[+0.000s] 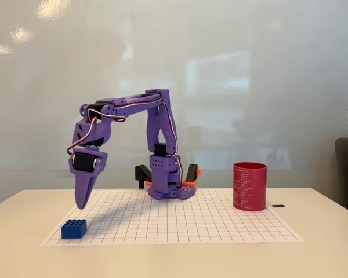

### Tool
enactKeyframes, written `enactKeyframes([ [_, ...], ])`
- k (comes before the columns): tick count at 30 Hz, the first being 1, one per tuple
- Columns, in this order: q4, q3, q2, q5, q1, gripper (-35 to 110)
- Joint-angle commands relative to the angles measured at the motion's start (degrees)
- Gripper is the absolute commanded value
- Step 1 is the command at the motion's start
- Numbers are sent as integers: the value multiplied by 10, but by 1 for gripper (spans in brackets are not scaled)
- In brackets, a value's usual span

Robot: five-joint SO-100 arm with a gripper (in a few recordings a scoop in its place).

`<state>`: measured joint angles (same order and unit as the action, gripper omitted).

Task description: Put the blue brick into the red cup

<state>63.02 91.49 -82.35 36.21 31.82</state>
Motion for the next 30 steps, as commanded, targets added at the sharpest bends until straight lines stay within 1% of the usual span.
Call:
enactKeyframes([
  [1, -1, -41, -18, 2, 4, -1],
  [7, 0, -41, -18, 4, 11, 0],
  [12, 12, -37, -19, 33, 20, 0],
  [13, 12, -35, -19, 39, 22, 4],
  [16, 16, -35, -19, 41, 34, 35],
  [19, 16, -35, -19, 44, 45, 45],
  [20, 18, -35, -19, 51, 47, 47],
  [24, 34, -29, -19, 75, 45, 47],
  [30, 23, 5, -17, 67, 22, 47],
])
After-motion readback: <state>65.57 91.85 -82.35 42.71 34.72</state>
